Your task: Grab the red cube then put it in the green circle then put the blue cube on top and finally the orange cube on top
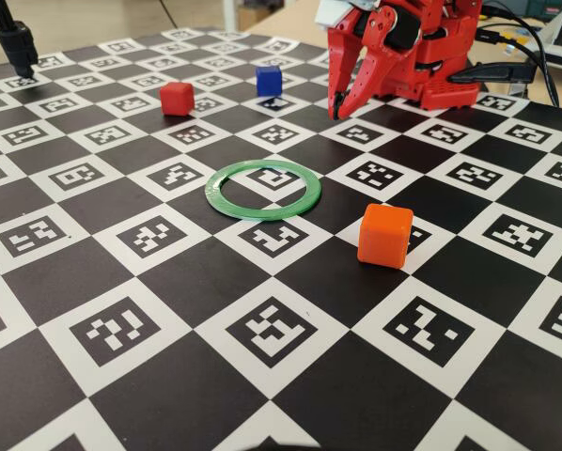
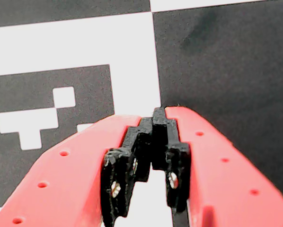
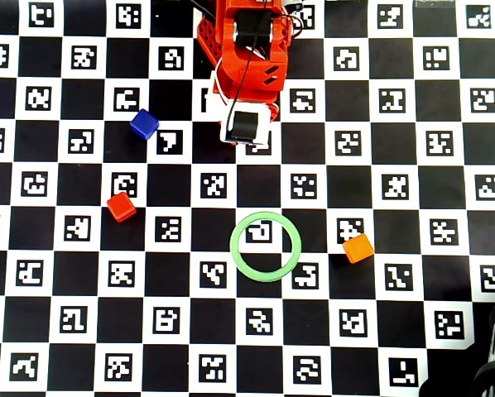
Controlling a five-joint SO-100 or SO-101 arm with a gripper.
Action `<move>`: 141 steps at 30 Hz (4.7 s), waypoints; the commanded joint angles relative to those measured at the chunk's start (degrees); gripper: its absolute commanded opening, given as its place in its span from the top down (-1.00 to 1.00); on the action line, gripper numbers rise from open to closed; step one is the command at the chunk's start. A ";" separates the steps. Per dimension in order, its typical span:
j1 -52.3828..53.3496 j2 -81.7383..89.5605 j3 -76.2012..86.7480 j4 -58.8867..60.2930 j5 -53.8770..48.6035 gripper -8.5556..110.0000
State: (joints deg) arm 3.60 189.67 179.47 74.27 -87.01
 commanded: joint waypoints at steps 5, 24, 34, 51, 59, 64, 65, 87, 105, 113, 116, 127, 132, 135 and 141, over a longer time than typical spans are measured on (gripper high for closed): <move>0.44 2.72 2.72 3.69 -0.26 0.95; 0.44 2.72 2.72 3.69 -0.26 0.95; 0.44 2.72 2.72 3.69 -0.26 0.95; 0.44 2.72 2.72 3.69 -0.26 0.95; 0.44 2.72 2.72 3.69 -0.26 0.95; 0.44 2.72 2.72 3.69 -0.26 0.95; 0.44 2.72 2.72 3.69 -0.26 0.95; 0.44 2.72 2.72 3.69 -0.26 0.95; -1.05 2.72 2.72 3.25 2.72 0.95; -0.70 -8.00 -6.77 -1.67 11.87 0.95; -0.70 -18.19 -15.82 -2.29 13.01 0.95; 2.29 -48.87 -54.40 7.56 23.38 0.95; 5.27 -59.59 -71.46 16.17 25.22 0.95; 6.68 -64.60 -79.98 21.01 26.02 0.95; 9.23 -72.51 -94.66 28.21 30.76 0.95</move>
State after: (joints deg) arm 11.43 119.36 95.01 99.05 -58.45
